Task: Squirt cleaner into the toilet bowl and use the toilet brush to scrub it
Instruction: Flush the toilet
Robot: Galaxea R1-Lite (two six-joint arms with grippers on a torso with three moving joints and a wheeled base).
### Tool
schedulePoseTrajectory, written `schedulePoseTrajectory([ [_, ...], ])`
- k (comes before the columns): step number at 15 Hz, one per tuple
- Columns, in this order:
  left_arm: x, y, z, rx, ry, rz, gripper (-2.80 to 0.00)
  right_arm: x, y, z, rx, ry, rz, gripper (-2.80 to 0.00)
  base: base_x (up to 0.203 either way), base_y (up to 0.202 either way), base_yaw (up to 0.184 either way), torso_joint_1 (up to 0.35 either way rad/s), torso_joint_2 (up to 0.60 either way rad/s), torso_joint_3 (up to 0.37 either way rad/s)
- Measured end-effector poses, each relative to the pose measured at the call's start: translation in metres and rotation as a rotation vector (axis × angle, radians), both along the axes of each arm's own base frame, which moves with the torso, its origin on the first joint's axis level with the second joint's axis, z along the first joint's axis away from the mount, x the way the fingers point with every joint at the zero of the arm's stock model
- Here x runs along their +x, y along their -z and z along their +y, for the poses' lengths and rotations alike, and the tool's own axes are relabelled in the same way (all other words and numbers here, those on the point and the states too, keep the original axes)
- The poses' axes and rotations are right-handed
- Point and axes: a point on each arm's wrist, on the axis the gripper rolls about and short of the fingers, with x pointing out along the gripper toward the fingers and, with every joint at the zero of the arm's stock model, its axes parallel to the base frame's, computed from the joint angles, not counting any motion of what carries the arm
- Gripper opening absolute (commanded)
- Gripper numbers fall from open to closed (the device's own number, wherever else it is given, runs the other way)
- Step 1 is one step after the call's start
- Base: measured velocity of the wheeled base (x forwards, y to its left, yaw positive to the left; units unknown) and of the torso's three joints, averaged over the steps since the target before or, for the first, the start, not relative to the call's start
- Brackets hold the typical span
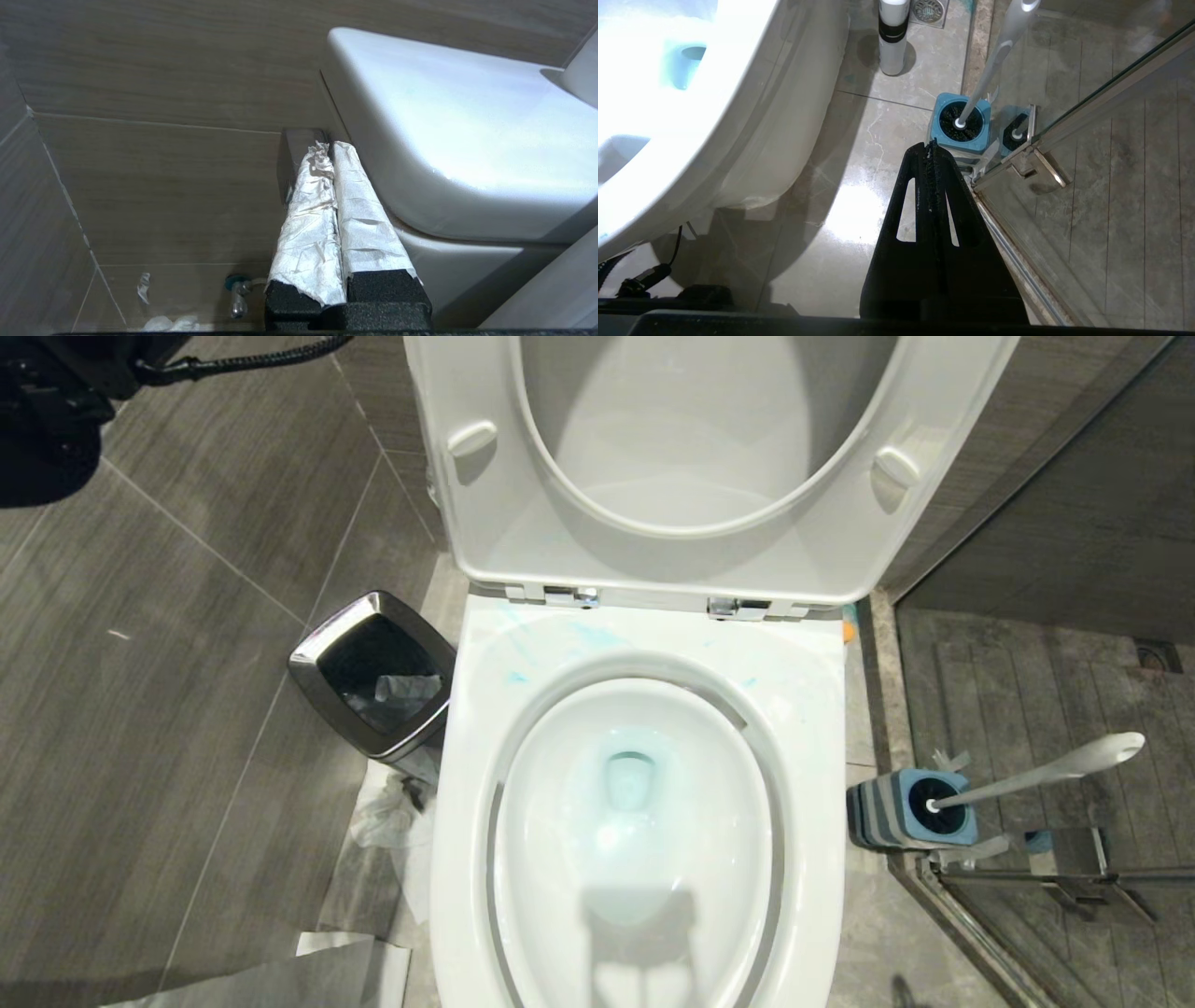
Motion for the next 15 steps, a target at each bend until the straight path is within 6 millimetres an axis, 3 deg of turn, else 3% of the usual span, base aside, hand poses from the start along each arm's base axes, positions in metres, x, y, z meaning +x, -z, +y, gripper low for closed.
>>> schedulePoseTrajectory([
  [15,0.02,0.037,-0.009,0.112,-0.025,0.147,-2.8,0.0,0.0,0.0,0.0,0.0,0.0,-2.8,0.0,0.0,0.0,0.0,0.0,0.0],
])
